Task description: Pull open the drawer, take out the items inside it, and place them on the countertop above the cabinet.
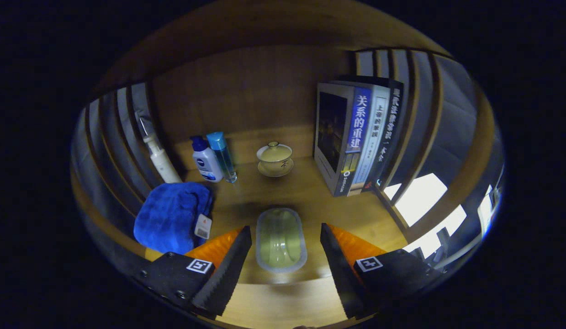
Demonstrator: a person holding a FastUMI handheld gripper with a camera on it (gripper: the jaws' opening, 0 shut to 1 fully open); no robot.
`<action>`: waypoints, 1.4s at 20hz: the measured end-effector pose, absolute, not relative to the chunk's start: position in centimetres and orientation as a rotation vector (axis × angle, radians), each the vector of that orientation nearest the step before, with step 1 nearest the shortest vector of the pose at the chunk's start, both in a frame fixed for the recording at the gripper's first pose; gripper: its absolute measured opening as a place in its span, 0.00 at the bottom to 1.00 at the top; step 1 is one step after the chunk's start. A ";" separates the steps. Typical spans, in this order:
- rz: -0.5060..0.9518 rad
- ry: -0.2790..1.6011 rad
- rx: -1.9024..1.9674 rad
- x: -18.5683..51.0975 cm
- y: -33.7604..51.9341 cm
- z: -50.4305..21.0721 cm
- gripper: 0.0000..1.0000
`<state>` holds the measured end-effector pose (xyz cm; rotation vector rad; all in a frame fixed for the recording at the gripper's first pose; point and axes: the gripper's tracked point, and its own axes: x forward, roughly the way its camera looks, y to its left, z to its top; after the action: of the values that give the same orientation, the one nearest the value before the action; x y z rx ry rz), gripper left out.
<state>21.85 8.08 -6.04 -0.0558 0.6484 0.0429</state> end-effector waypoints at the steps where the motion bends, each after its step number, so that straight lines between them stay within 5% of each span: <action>1: 0.036 0.608 -0.054 20.8 7.6 -5.2 0.99; 13: 0.038 0.204 -0.010 3.7 0.6 4.8 0.99; 28: 0.004 0.104 -0.066 -9.0 -6.6 -6.4 0.98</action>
<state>-8.98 -6.59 -6.39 -0.0656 0.1037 0.0038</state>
